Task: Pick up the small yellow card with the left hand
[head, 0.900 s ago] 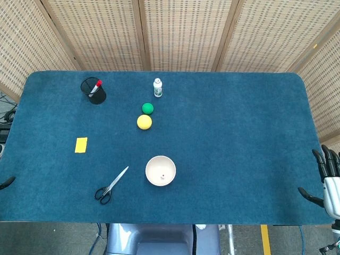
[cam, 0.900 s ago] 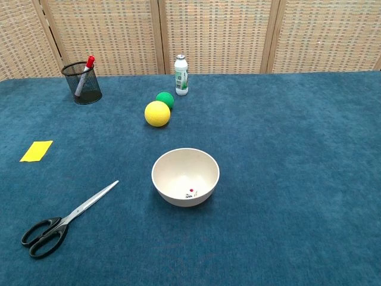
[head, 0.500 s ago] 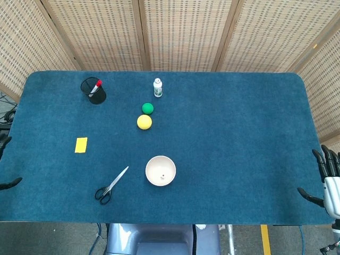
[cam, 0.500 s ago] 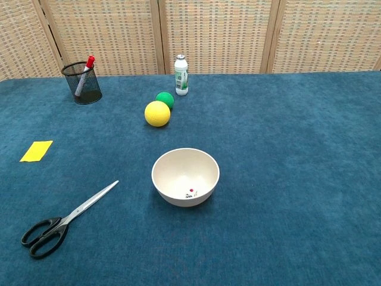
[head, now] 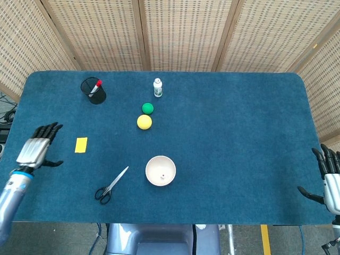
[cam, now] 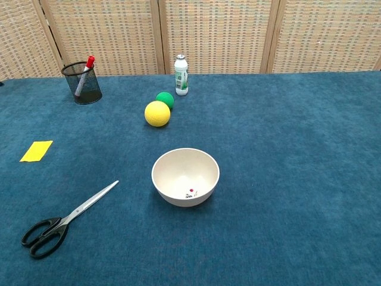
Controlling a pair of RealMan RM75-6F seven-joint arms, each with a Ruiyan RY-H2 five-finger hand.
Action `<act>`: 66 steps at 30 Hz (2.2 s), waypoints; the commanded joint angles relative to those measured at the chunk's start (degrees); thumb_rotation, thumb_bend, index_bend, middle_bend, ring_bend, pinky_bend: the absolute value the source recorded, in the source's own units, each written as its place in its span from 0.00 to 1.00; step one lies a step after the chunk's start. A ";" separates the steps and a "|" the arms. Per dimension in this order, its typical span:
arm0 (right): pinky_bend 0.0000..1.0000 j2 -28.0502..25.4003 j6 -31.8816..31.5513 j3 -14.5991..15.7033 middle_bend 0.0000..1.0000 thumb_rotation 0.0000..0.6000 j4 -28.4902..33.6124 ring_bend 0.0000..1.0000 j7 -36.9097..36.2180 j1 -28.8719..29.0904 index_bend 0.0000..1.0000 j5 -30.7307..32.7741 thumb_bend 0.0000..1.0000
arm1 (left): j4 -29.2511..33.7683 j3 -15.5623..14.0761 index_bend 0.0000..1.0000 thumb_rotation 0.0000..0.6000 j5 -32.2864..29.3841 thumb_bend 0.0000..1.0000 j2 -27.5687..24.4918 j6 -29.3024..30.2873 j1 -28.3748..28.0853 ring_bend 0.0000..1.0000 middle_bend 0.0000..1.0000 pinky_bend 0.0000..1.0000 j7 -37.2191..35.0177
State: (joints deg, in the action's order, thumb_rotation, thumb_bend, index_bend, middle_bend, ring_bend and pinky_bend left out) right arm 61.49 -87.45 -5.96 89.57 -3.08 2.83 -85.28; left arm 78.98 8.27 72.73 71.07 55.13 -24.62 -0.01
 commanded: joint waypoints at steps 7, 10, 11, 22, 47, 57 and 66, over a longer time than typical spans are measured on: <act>0.00 0.22 1.08 0.15 0.00 1.00 -0.64 0.00 -0.67 0.49 0.00 0.30 0.00 | -8.83 1.77 0.02 1.00 -9.57 0.24 9.41 -7.38 -5.75 0.00 0.00 0.00 6.18; 0.00 0.30 1.32 0.17 0.00 1.00 -0.76 0.00 -0.74 0.61 0.00 0.41 0.00 | -10.23 1.79 0.07 1.00 -10.21 0.24 10.68 -7.27 -6.02 0.00 0.00 0.00 6.16; 0.00 0.32 1.37 0.19 0.00 1.00 -0.78 0.00 -0.73 0.63 0.00 0.42 0.00 | -10.59 1.73 0.07 1.00 -10.37 0.24 10.93 -7.37 -6.09 0.00 0.00 0.00 6.15; 0.00 0.39 1.50 0.35 0.00 1.00 -0.68 0.00 -0.73 0.75 0.00 0.40 0.00 | -15.11 1.21 0.10 1.00 -11.50 0.24 14.13 -7.43 -5.95 0.00 0.00 0.00 4.60; 0.00 0.43 1.80 0.44 0.00 1.00 -1.06 0.00 -1.56 0.88 0.00 0.70 0.00 | -24.00 2.10 0.10 1.00 -13.05 0.26 20.52 -9.59 -7.66 0.00 0.00 0.00 4.16; 0.00 0.52 2.07 0.40 0.00 1.00 -1.24 0.00 -1.68 1.00 0.00 0.95 0.00 | -26.31 2.33 0.10 1.00 -13.77 0.26 21.98 -10.68 -8.52 0.00 0.00 0.00 5.47; 0.00 0.71 2.23 0.45 0.00 1.00 -1.30 0.00 -1.30 1.09 0.00 1.02 0.00 | -29.65 3.84 0.10 1.00 -14.57 0.29 24.04 -11.82 -11.36 0.00 0.00 0.00 7.73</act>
State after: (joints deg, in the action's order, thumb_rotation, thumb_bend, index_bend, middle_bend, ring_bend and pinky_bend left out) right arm 62.20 -85.22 -5.50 88.27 -4.38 3.91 -84.25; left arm 49.64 11.84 58.25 94.83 43.30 -35.64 7.37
